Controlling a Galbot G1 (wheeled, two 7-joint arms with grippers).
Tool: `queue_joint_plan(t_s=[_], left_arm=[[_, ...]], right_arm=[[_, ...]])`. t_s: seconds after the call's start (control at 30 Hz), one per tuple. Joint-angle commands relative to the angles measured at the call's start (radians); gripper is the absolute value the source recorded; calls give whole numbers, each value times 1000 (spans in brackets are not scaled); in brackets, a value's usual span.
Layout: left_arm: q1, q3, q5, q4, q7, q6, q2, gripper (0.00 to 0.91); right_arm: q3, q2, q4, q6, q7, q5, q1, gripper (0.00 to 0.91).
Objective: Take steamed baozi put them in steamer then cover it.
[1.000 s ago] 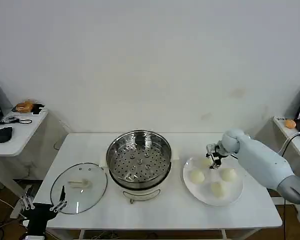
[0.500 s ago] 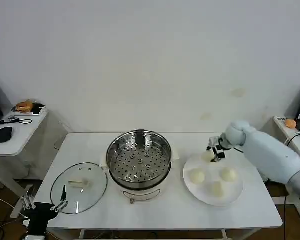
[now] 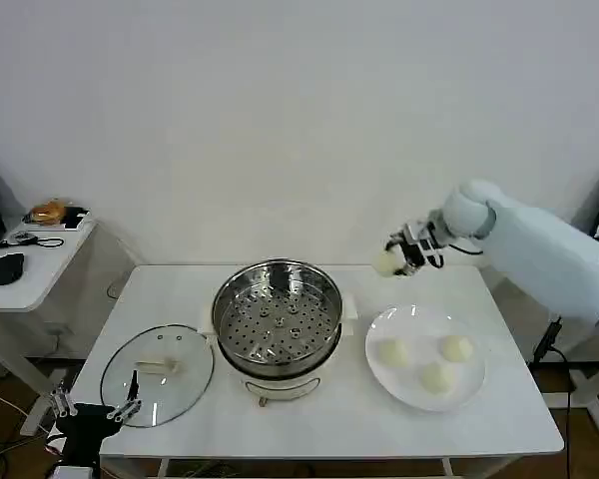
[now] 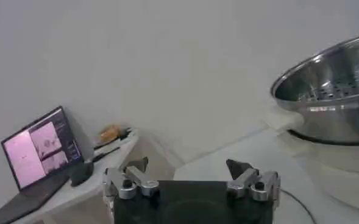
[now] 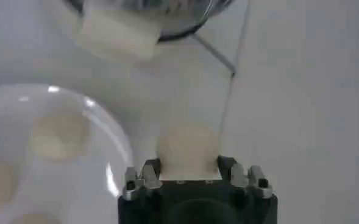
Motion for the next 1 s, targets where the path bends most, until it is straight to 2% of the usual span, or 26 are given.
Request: queue_joint_plan(t_s=[0.03,0.23,0.37,0.57,0.63,0.8,0.9,1.0], left_arm=[[-1,-5,-6,2,1,1,1,907],[0,-11,-9,-1,1,0,1,907],[-2,-17,-10,-7,2,2,1,907],[1,-38,-16,-5,3,3,2,907],[2,-43,-19,-4,4,3,0,907],[4,-48,-20,-1,4,2,-6,907],[2,-53,-24,3,4,2,-7,907],[0,-56,-25,8,4,1,-7,907]], right_arm=[[-128,128,54,2,3,120,200,635],[-184,249,52,49,22,136,201,635],[-215,318,55,116,35,124,181,635],[-302,376,57,222,23,120,177,635],[-329,395,47,263,19,75,170,645],[-320,449,-67,372,19,-83,118,645],[-301,477,-169,443,37,-178,87,645],[-282,495,-234,486,52,-236,63,645]])
